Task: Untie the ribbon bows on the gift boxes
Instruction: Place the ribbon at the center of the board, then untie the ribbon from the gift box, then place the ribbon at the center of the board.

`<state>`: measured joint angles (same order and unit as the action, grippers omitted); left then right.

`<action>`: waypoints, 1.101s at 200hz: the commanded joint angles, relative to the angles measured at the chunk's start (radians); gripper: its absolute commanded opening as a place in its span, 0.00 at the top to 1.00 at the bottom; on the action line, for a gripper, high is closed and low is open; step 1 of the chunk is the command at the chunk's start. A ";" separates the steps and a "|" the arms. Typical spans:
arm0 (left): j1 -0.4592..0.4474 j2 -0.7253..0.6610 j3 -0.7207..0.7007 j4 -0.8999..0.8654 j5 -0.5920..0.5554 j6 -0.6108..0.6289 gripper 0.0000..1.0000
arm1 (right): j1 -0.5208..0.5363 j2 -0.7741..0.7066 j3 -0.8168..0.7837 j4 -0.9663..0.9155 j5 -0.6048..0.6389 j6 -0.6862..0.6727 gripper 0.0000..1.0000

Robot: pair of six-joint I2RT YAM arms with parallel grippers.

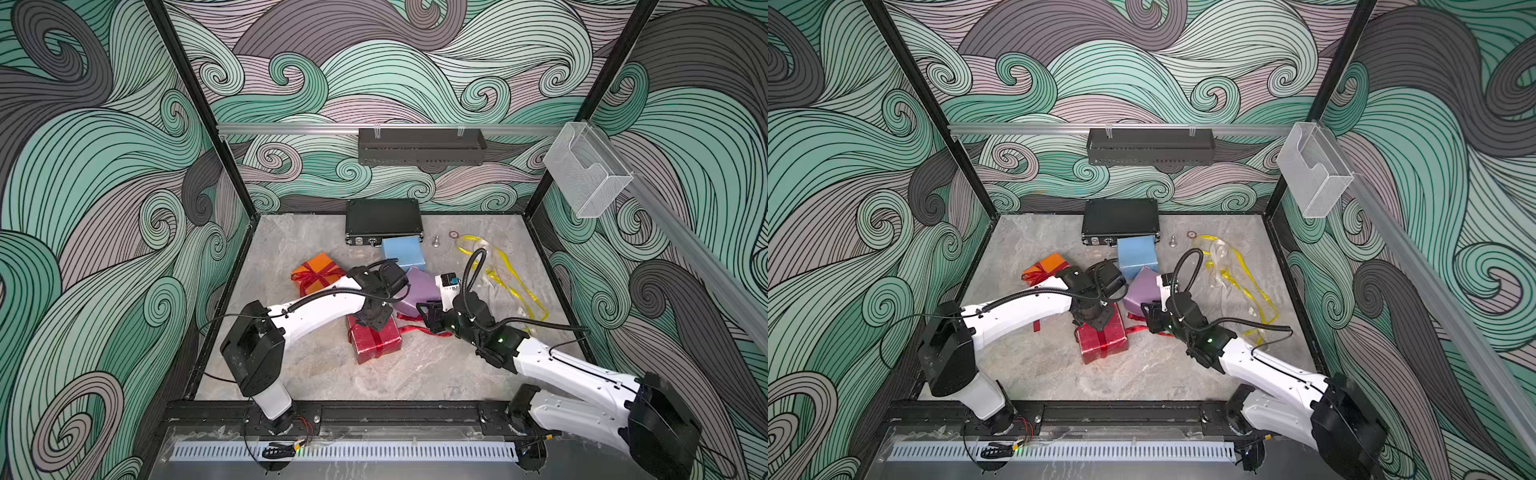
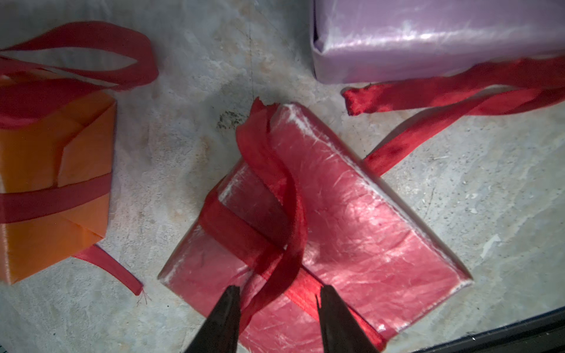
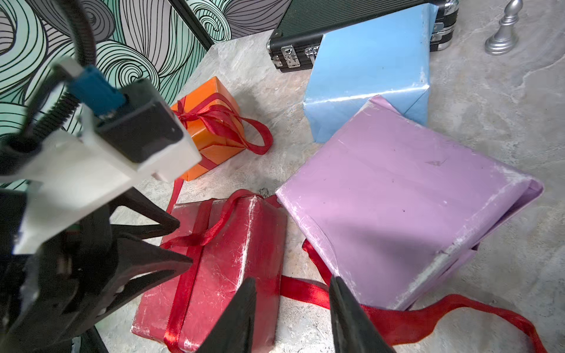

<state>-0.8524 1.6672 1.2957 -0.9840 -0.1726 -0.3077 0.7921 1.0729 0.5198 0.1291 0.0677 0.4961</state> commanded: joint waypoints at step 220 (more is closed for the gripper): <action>0.327 -0.617 -0.274 -0.048 -0.243 -0.358 0.32 | 0.295 0.638 0.773 -0.819 0.032 -0.034 0.48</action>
<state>-0.5655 1.1061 0.9886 -0.9752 -0.3790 -0.6800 1.0840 1.6608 1.2255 -0.4828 0.0292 0.4355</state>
